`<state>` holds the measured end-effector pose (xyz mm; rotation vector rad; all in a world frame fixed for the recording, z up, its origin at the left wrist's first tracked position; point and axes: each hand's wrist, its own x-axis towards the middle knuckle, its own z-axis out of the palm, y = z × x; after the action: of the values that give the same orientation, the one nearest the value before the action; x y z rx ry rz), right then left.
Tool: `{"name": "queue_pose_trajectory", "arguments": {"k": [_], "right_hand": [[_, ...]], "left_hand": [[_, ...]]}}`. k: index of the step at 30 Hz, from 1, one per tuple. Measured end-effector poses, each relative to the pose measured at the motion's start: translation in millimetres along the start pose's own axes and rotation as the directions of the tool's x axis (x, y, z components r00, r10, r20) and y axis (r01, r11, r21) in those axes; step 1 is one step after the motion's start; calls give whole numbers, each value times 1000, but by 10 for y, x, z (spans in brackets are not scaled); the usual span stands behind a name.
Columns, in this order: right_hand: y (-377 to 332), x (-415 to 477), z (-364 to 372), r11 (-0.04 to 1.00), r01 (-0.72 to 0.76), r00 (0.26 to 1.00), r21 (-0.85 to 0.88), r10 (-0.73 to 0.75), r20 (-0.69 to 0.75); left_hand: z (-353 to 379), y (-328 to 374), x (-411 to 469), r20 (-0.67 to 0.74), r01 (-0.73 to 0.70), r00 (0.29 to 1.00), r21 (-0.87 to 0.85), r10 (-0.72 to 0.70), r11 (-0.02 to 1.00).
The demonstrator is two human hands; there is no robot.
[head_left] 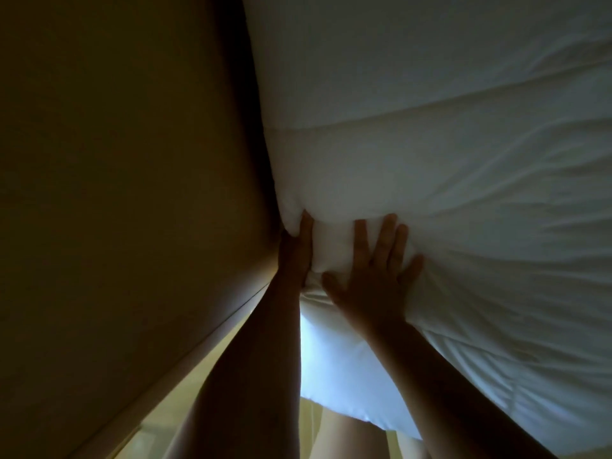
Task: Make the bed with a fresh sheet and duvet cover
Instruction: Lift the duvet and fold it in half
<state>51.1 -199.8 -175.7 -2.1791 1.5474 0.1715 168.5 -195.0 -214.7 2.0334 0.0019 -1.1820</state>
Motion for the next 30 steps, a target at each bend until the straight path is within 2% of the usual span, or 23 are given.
{"name": "queue_pose_trajectory", "arguments": {"k": [5,7,11,14,17,20,22,23,25,27,30], "right_hand": [[3,-33,-123,997,9,1000,74,-9,1],[20,-130,-280,995,26,1000,95,-27,11],[-26,-376,-929,984,22,998,174,-31,53],[-31,-512,-1593,979,4,996,206,-21,83],[126,-699,-2232,891,0,997,454,-36,70],[328,-982,-2527,679,-122,986,724,-1,167],[408,-1084,-2467,642,-241,964,728,75,254],[449,-1069,-2404,655,-285,955,700,131,266],[491,-993,-2324,672,-370,928,642,238,285],[525,-880,-2264,663,-447,895,600,330,302],[542,-819,-2270,634,-473,881,611,363,305]], "left_hand": [[-65,131,-182,89,159,982,75,-166,984],[-159,176,-344,126,175,974,103,-187,979],[-338,469,-945,110,92,989,44,-96,995],[-417,891,-1580,-33,-107,993,185,115,977],[-506,1408,-2356,-30,-274,950,390,309,879],[-402,1518,-2938,63,-311,932,645,357,698],[-226,1347,-3096,123,-313,928,768,350,559],[-121,1254,-3088,133,-307,932,782,336,543],[52,1104,-2955,118,-281,948,748,296,601],[113,1001,-2781,52,-288,940,651,337,702],[26,887,-2644,-181,-287,892,480,413,829]]}}
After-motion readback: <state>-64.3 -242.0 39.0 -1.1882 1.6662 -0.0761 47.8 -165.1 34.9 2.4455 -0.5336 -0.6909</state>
